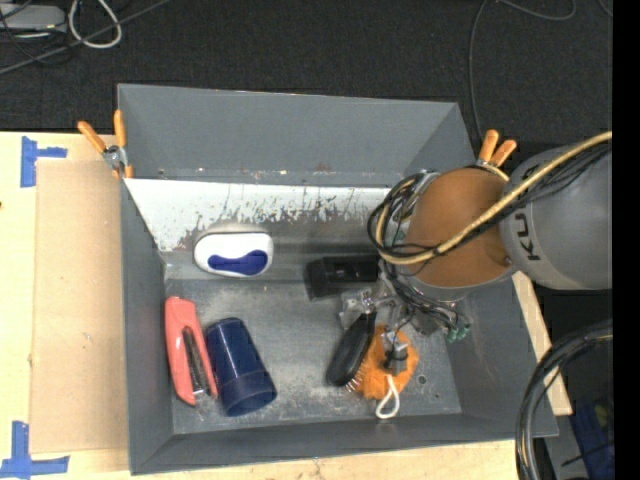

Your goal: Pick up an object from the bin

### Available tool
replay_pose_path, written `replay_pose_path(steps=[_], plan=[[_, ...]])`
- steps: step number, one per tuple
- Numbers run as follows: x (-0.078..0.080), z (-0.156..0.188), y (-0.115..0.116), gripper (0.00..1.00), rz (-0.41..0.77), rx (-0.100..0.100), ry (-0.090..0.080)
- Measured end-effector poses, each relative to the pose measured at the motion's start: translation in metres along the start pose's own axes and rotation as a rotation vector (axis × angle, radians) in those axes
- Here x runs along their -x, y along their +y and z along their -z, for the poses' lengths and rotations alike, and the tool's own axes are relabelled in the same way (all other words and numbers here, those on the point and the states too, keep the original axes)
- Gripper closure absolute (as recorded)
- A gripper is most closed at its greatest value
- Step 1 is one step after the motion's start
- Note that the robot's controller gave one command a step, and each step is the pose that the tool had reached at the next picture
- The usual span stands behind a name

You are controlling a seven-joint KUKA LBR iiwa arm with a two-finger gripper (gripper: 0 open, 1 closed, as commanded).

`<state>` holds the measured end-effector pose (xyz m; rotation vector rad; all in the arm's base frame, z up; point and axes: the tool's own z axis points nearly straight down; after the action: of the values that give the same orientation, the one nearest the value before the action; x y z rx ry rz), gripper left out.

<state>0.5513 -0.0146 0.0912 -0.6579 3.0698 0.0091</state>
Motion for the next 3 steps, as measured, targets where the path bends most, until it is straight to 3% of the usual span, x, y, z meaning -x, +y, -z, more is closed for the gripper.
replay_pose_path(steps=[3], plan=[[0.0025, 0.0004, -0.0002, 1.00, -0.014, 0.003, 0.002]])
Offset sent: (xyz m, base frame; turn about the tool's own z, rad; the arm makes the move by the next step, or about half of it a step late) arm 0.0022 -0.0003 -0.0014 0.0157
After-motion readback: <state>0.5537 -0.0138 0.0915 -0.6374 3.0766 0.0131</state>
